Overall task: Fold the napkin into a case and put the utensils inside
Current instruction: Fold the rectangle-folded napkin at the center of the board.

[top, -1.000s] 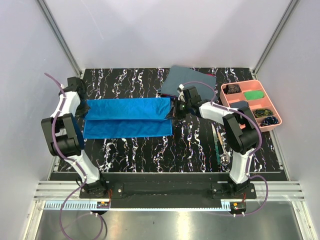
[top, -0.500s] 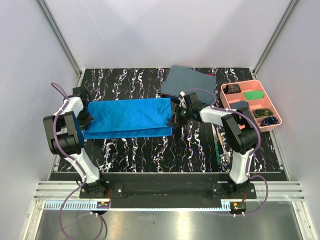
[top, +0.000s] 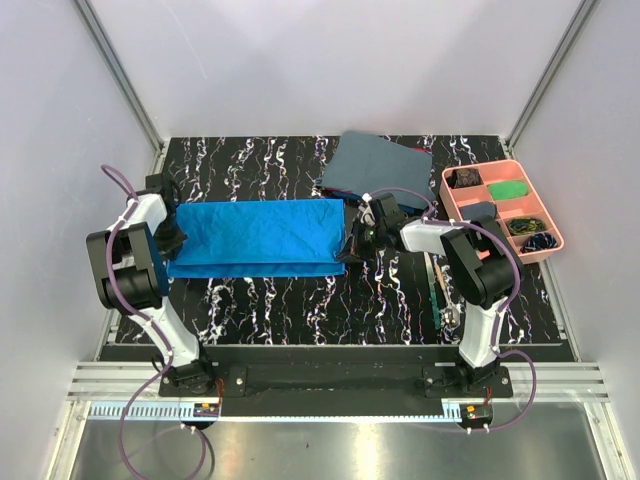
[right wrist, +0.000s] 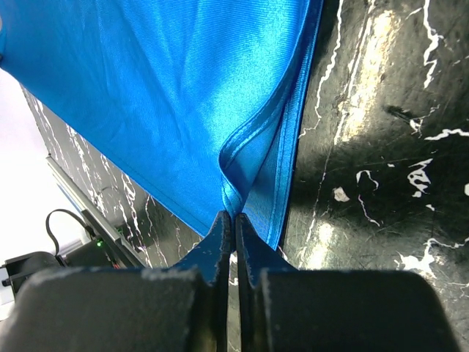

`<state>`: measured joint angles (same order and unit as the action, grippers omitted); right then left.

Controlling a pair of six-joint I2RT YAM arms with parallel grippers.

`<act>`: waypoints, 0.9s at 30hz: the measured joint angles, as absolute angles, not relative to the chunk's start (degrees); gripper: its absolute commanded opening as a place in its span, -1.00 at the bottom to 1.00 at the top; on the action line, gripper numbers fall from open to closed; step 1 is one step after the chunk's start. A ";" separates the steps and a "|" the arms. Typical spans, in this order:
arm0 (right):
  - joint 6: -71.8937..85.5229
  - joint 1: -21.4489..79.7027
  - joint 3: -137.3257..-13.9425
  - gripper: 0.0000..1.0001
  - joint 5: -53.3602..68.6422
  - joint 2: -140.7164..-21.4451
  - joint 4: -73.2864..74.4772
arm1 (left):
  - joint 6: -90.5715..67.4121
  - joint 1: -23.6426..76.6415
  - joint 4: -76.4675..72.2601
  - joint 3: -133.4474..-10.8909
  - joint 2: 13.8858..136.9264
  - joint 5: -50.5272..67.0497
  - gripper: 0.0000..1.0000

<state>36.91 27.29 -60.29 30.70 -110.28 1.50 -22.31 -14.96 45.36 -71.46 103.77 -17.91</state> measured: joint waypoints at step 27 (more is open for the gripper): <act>37.19 27.38 -58.46 -0.88 31.07 -107.61 0.27 | -22.33 -14.96 45.45 -70.74 103.77 -18.13 -1.00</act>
<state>37.19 27.38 -58.46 31.07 -107.61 0.27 -22.33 -14.96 45.45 -70.74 103.77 -18.13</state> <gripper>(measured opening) 0.057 0.026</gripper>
